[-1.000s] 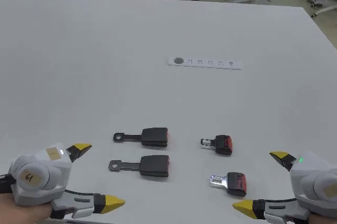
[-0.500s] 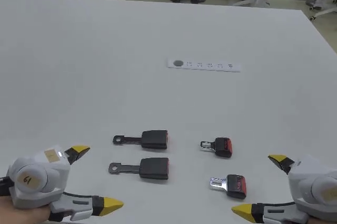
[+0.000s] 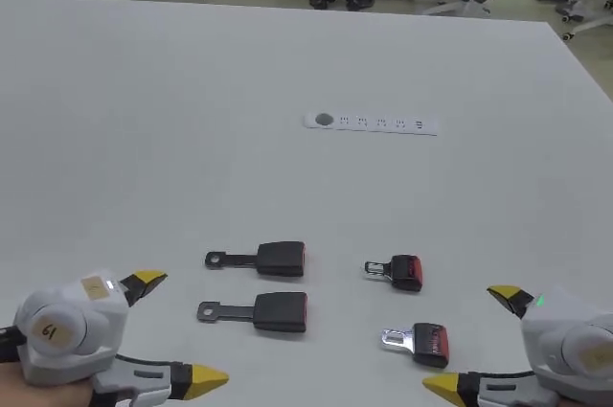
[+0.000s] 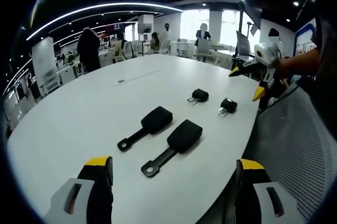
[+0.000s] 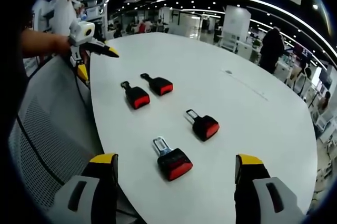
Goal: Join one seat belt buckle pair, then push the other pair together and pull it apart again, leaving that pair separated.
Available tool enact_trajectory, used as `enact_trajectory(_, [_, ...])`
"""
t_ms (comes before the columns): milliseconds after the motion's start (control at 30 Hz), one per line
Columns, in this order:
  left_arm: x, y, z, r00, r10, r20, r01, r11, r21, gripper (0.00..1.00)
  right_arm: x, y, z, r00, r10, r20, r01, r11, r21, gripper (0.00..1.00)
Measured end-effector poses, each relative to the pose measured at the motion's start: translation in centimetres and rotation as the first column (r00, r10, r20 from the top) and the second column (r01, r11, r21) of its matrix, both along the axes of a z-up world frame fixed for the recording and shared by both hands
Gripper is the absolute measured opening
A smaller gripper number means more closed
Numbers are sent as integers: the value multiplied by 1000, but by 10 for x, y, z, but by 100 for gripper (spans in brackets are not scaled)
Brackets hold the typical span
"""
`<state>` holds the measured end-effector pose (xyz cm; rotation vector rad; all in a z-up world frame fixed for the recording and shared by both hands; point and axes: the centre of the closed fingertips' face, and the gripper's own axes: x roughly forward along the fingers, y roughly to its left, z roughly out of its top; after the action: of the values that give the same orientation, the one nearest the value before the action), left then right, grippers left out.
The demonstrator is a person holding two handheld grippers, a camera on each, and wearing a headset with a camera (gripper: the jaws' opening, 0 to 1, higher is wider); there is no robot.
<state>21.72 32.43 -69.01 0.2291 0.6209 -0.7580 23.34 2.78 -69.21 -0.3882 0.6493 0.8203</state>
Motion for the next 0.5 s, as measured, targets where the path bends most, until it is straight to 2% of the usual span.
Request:
enact_trajectory(100, [0,3,-3,1000,-26,10,25,999,47,98,-1,0,-1,1000,-1,-10,1,1000,-9,93])
enact_trajectory(233, [2,4,-2,1000,-8,4,8,1000,13,98,-1,1,1,1000,-2,-6,2,1000,-8,93])
enact_trajectory(433, [5,6,-4,1000,-11,2,10,1000,29,98,0,0,0,1000,-1,-5,0,1000,-17,90])
enact_trajectory(500, [8,7,-3,1000,9,6,-9,999,31,100,0,-1,0,1000,-2,-9,2,1000,-19,90])
